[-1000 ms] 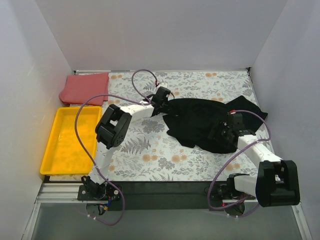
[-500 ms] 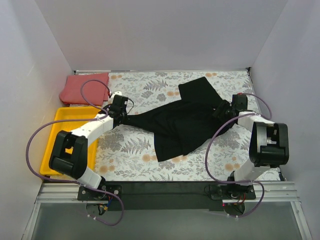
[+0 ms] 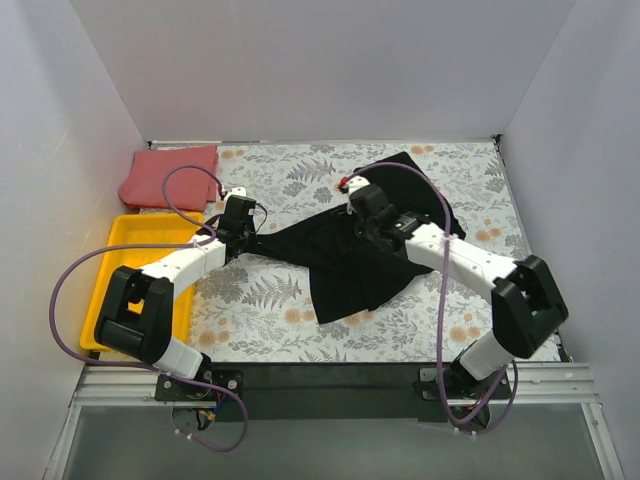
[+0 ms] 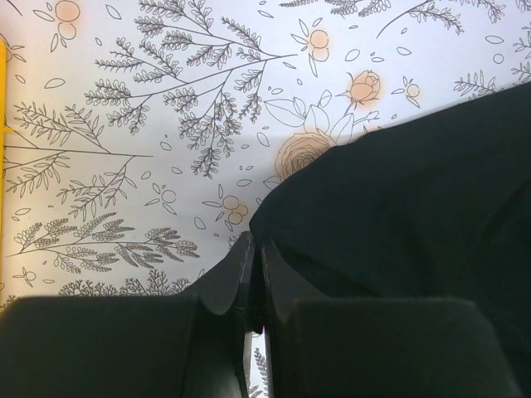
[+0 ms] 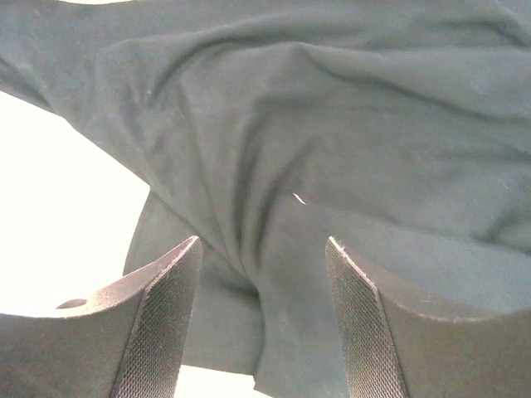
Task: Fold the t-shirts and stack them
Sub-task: Flatten the tshirt out
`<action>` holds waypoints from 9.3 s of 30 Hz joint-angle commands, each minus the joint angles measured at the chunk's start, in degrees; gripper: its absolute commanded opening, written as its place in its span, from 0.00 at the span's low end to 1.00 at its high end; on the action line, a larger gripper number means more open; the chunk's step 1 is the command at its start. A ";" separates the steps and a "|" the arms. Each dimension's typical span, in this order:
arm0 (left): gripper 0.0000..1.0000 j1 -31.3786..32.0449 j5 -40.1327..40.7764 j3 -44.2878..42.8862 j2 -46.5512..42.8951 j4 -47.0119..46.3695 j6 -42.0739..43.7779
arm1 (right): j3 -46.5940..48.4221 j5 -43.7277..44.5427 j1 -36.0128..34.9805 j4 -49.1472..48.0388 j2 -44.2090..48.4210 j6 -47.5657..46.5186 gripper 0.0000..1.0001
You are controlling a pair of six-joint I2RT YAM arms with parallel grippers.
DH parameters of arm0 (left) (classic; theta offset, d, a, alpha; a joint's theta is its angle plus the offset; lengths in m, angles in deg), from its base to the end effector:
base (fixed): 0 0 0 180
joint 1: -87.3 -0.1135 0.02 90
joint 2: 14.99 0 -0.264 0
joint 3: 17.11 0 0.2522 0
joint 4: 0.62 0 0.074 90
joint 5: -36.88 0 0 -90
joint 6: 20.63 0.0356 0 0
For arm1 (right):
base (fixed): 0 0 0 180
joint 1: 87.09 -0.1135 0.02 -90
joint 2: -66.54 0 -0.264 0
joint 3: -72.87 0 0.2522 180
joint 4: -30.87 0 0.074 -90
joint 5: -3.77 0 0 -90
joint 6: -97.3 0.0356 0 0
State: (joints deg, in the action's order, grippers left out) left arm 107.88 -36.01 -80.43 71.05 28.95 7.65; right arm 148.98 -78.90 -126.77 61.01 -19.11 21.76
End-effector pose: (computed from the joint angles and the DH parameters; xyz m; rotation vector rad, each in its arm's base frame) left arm 0.2850 -0.0958 0.1940 -0.9761 2.2438 -0.2723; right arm 0.2590 0.2090 0.2651 -0.4309 2.2407 0.3574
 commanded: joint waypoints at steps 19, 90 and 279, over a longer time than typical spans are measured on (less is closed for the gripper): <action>0.00 -0.19 2.85 -1.50 -2.54 -0.52 1.51 | 4.38 32.04 0.12 12.27 -7.01 -3.74 0.07; 0.69 18.01 5.22 -9.94 9.14 18.73 -15.02 | -21.92 4.27 40.74 16.49 37.92 4.17 0.06; 0.00 -8.18 3.54 -5.81 -1.49 3.79 -3.06 | -8.74 4.71 22.36 5.33 -7.86 6.28 0.49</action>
State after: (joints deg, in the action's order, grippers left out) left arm 100.12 -36.54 -86.53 72.21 32.43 4.79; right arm 138.40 -76.49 -105.50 72.73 -24.77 28.32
